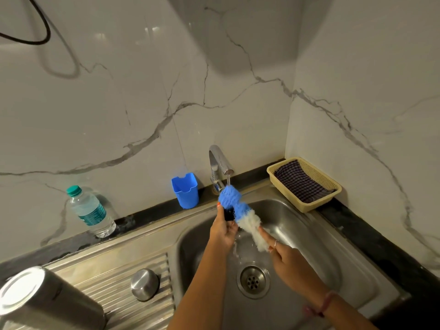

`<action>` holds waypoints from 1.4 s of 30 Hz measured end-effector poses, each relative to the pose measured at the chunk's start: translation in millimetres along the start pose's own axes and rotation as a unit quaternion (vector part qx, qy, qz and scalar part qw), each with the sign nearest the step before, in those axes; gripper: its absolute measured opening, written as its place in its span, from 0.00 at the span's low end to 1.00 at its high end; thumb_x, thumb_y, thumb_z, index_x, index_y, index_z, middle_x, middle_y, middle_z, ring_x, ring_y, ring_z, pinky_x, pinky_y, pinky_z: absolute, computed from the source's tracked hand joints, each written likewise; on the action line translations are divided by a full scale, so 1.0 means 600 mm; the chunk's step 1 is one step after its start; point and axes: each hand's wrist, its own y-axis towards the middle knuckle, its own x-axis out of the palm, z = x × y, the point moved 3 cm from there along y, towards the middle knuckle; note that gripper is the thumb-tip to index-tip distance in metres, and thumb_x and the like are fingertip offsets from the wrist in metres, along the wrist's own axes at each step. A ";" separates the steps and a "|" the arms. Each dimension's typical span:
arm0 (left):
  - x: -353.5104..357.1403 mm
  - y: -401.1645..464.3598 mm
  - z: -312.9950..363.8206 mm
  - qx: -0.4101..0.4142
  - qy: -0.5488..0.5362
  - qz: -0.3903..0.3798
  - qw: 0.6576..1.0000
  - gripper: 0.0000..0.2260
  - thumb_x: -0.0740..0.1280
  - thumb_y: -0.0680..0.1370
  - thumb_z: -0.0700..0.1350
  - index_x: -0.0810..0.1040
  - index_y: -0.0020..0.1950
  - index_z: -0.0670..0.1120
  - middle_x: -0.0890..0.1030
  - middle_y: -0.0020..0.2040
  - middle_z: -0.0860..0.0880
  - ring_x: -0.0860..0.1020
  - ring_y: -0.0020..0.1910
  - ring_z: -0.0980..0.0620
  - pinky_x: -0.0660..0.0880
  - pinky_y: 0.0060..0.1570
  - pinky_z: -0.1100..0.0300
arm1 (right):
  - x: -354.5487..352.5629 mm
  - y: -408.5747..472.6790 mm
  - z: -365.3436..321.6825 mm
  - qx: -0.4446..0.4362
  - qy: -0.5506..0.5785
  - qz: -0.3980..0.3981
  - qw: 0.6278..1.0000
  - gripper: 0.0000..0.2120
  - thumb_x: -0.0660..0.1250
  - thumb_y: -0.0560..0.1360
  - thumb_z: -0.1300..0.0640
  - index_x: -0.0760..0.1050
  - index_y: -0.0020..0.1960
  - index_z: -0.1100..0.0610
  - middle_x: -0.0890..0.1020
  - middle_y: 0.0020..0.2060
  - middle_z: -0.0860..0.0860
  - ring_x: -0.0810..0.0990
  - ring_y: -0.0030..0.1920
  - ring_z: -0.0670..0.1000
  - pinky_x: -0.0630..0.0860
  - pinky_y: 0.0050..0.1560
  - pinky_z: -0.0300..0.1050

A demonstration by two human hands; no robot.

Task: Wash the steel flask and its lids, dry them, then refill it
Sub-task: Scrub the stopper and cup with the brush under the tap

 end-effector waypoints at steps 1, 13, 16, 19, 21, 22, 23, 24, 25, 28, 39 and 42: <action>0.001 0.000 0.004 -0.002 0.001 0.001 1.000 0.21 0.69 0.78 0.52 0.75 0.63 0.38 0.82 0.58 0.37 0.82 0.56 0.40 0.80 0.56 0.45 | 0.000 -0.002 0.002 -0.002 -0.004 0.000 1.000 0.29 0.56 0.80 0.60 0.54 0.70 0.31 0.67 0.25 0.50 0.63 0.22 0.45 0.64 0.26 0.40; -0.008 -0.004 0.003 -0.001 -0.013 0.003 1.000 0.15 0.69 0.79 0.47 0.75 0.58 0.37 0.81 0.56 0.35 0.81 0.57 0.41 0.78 0.60 0.47 | -0.002 0.013 0.009 0.041 -0.003 0.018 0.999 0.28 0.55 0.81 0.58 0.51 0.70 0.31 0.70 0.27 0.51 0.64 0.24 0.45 0.65 0.27 0.41; -0.006 -0.005 0.003 0.003 -0.019 -0.004 1.000 0.14 0.68 0.80 0.46 0.75 0.59 0.37 0.80 0.59 0.35 0.80 0.58 0.41 0.77 0.61 0.49 | -0.007 0.015 0.000 0.041 0.006 0.019 0.999 0.27 0.55 0.81 0.59 0.50 0.71 0.35 0.66 0.26 0.48 0.64 0.24 0.44 0.64 0.27 0.37; -0.003 -0.001 0.009 0.014 -0.006 0.002 1.000 0.14 0.66 0.81 0.46 0.74 0.61 0.38 0.80 0.57 0.37 0.81 0.56 0.42 0.76 0.63 0.49 | -0.007 0.002 -0.011 0.011 -0.003 0.009 1.000 0.27 0.56 0.81 0.59 0.52 0.70 0.33 0.64 0.25 0.48 0.62 0.22 0.45 0.62 0.26 0.37; -0.003 0.002 0.013 0.019 -0.021 0.001 1.000 0.13 0.64 0.82 0.45 0.73 0.63 0.38 0.79 0.58 0.36 0.80 0.58 0.41 0.76 0.63 0.48 | -0.012 0.004 -0.005 0.022 0.005 0.011 1.000 0.26 0.55 0.81 0.59 0.53 0.71 0.34 0.66 0.26 0.47 0.64 0.21 0.45 0.63 0.25 0.36; -0.001 0.000 0.013 0.018 -0.033 -0.003 0.999 0.13 0.64 0.82 0.44 0.72 0.64 0.39 0.78 0.59 0.35 0.79 0.59 0.41 0.77 0.62 0.48 | -0.014 0.007 -0.001 0.037 0.014 0.011 0.999 0.26 0.55 0.81 0.59 0.53 0.71 0.36 0.68 0.27 0.46 0.67 0.21 0.43 0.64 0.25 0.35; 0.001 -0.004 0.012 0.017 -0.041 -0.006 0.999 0.13 0.64 0.82 0.44 0.72 0.65 0.39 0.77 0.60 0.35 0.79 0.60 0.40 0.79 0.59 0.48 | -0.014 0.010 0.003 0.052 0.026 0.009 0.998 0.26 0.55 0.82 0.59 0.53 0.72 0.37 0.69 0.28 0.44 0.69 0.21 0.41 0.65 0.25 0.34; 0.005 -0.006 0.010 0.015 -0.045 -0.010 0.999 0.14 0.64 0.82 0.44 0.71 0.65 0.40 0.76 0.61 0.34 0.79 0.59 0.39 0.80 0.55 0.48 | -0.013 0.010 0.003 0.059 0.036 0.007 0.998 0.26 0.55 0.81 0.59 0.54 0.72 0.37 0.69 0.29 0.44 0.70 0.22 0.40 0.65 0.25 0.34; 0.008 -0.006 0.009 0.017 -0.045 -0.012 0.999 0.14 0.63 0.82 0.43 0.70 0.66 0.40 0.76 0.62 0.34 0.79 0.59 0.39 0.81 0.53 0.48 | -0.011 0.008 0.001 0.057 0.044 0.008 0.997 0.26 0.56 0.81 0.59 0.55 0.71 0.36 0.69 0.28 0.44 0.69 0.22 0.41 0.65 0.25 0.34; 0.008 0.001 0.010 0.030 -0.050 -0.011 0.998 0.14 0.62 0.83 0.44 0.71 0.66 0.40 0.76 0.62 0.35 0.79 0.60 0.39 0.79 0.59 0.45 | -0.006 -0.004 -0.005 0.030 0.060 0.013 0.998 0.26 0.57 0.81 0.60 0.59 0.70 0.34 0.68 0.26 0.48 0.65 0.22 0.43 0.62 0.26 0.35; 0.008 0.000 -0.002 0.036 -0.023 -0.060 0.997 0.18 0.65 0.81 0.48 0.72 0.68 0.41 0.80 0.61 0.37 0.81 0.58 0.41 0.80 0.57 0.46 | -0.002 -0.008 -0.021 0.059 0.114 0.003 0.992 0.25 0.56 0.81 0.62 0.60 0.73 0.41 0.77 0.44 0.41 0.71 0.26 0.33 0.68 0.31 0.29; 0.007 0.003 -0.004 0.039 0.020 -0.070 0.997 0.19 0.65 0.81 0.52 0.74 0.68 0.43 0.81 0.62 0.38 0.79 0.62 0.39 0.76 0.62 0.41 | -0.002 -0.016 -0.029 0.038 0.105 0.001 0.994 0.25 0.56 0.81 0.61 0.61 0.71 0.38 0.75 0.32 0.44 0.70 0.24 0.39 0.66 0.29 0.32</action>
